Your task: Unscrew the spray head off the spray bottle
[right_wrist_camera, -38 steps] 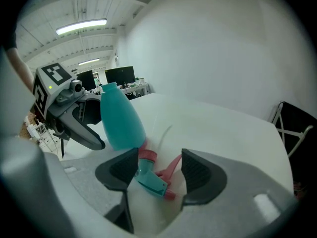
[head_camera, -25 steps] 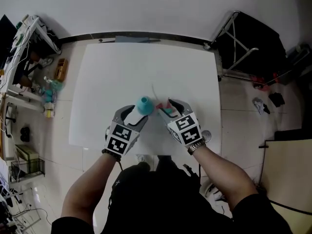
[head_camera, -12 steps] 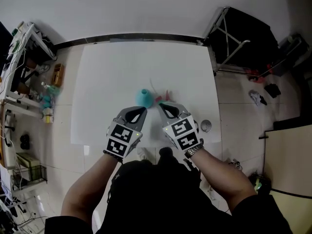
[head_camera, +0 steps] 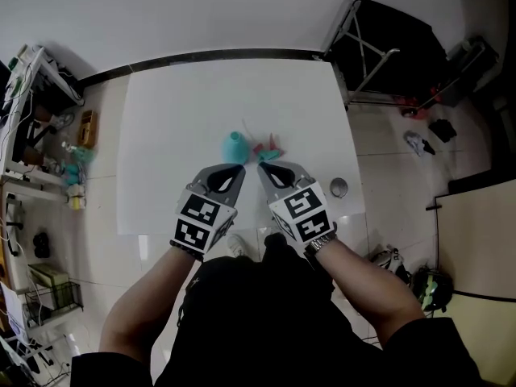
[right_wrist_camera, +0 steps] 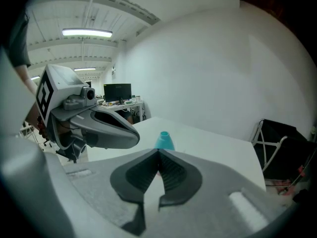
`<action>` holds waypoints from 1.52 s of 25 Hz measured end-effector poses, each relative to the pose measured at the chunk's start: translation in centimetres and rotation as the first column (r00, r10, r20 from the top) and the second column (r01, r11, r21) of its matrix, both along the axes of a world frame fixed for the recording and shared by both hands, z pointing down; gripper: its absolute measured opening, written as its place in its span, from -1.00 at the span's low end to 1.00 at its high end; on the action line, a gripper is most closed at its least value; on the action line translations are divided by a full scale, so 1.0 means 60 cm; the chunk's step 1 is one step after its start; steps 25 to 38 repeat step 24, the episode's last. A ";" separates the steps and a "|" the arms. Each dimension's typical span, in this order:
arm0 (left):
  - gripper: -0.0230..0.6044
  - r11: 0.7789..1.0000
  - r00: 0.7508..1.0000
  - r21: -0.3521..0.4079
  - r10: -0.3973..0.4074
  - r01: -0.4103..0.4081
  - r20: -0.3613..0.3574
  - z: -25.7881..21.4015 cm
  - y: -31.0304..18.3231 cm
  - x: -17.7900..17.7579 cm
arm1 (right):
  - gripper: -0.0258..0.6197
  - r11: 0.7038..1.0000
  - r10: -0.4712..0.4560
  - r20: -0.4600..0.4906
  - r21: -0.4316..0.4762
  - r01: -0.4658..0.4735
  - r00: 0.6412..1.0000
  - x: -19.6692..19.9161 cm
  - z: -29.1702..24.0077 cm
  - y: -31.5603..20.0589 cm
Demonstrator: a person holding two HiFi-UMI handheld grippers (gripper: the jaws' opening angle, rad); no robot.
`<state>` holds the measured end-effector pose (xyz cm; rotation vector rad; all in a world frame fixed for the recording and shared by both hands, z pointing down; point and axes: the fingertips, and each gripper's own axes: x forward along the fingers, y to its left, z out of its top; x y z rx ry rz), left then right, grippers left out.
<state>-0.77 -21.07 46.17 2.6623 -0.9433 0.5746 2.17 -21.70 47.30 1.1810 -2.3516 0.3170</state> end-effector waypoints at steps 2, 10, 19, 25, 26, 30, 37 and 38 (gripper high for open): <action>-0.88 1.000 1.000 -0.018 0.006 -0.006 -0.006 -0.010 0.006 0.004 | -0.95 1.000 -0.001 0.003 0.006 0.001 1.000 0.000 -0.007 0.004; -0.88 0.999 0.999 -0.031 -0.044 0.044 -0.003 -0.015 0.000 0.015 | -0.95 0.999 -0.042 0.012 -0.022 0.042 0.999 0.008 -0.007 0.006; -0.88 0.994 0.994 -0.035 -0.105 0.106 0.031 0.006 -0.013 0.016 | -0.95 0.994 -0.098 0.026 -0.054 0.100 0.995 0.007 0.003 -0.007; -0.88 0.992 0.992 -0.038 -0.121 0.122 0.041 0.011 -0.017 0.030 | -0.95 0.992 -0.114 0.032 -0.055 0.116 0.993 0.020 0.004 -0.012; -0.88 0.992 0.992 -0.038 -0.121 0.122 0.041 0.011 -0.017 0.030 | -0.95 0.992 -0.114 0.032 -0.055 0.116 0.993 0.020 0.004 -0.012; -0.88 0.992 0.992 -0.038 -0.121 0.122 0.041 0.011 -0.017 0.030 | -0.95 0.992 -0.114 0.032 -0.055 0.116 0.993 0.020 0.004 -0.012; -0.88 0.992 0.992 -0.038 -0.121 0.122 0.041 0.011 -0.017 0.030 | -0.95 0.992 -0.114 0.032 -0.055 0.116 0.993 0.020 0.004 -0.012; -0.88 0.992 0.992 -0.038 -0.121 0.122 0.041 0.011 -0.017 0.030 | -0.95 0.992 -0.114 0.032 -0.055 0.116 0.993 0.020 0.004 -0.012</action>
